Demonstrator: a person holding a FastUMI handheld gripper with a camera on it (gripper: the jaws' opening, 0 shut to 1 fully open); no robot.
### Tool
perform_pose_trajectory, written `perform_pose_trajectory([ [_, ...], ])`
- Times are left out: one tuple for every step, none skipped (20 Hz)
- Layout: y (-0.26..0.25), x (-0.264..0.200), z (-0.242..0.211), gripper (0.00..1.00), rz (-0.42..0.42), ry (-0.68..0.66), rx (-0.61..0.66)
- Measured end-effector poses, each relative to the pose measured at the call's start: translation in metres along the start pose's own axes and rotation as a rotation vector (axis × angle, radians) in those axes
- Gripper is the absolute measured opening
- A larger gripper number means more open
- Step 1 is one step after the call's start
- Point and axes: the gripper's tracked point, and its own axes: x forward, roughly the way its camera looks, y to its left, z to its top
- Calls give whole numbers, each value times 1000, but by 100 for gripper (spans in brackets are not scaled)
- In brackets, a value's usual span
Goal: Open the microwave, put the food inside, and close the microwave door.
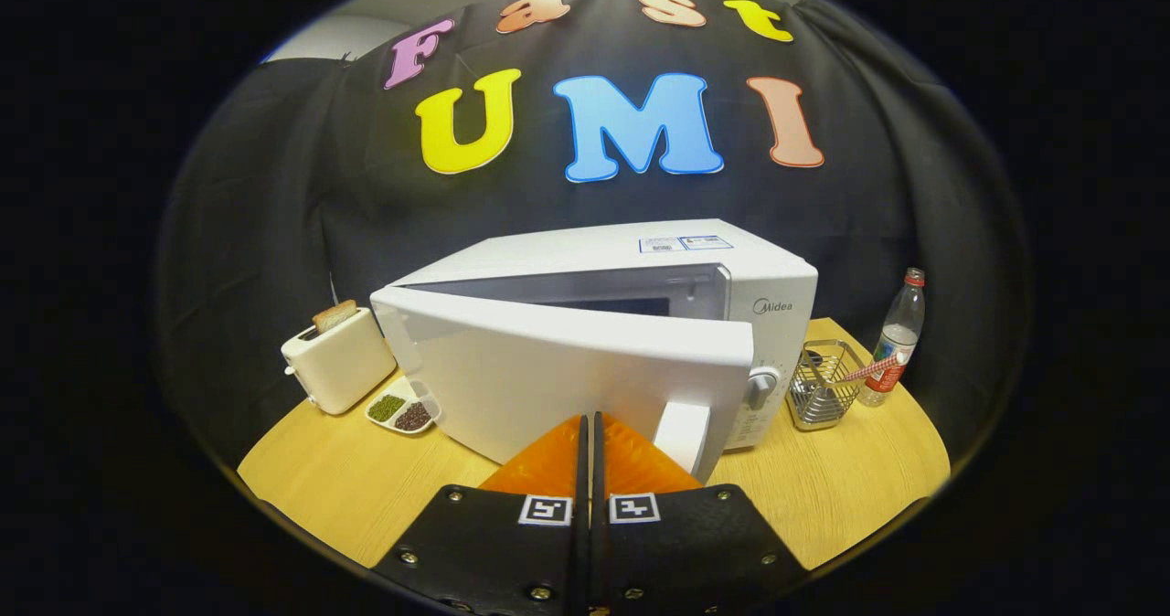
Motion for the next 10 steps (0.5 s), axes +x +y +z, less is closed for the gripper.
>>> perform_pose_trajectory([
  [-3,3,3,1,-6,-6,2],
  [-6,6,6,1,-10,-9,5],
  [-8,10,8,1,-12,-11,8],
  [-11,12,9,1,-14,-13,13],
  [-13,16,10,1,-15,-14,15],
  [-15,19,11,1,-16,-15,17],
  [-17,22,13,1,-17,-17,18],
  [-19,25,13,1,-19,-19,20],
  [-21,29,15,1,-23,-18,23],
  [-22,32,14,1,-24,-15,27],
])
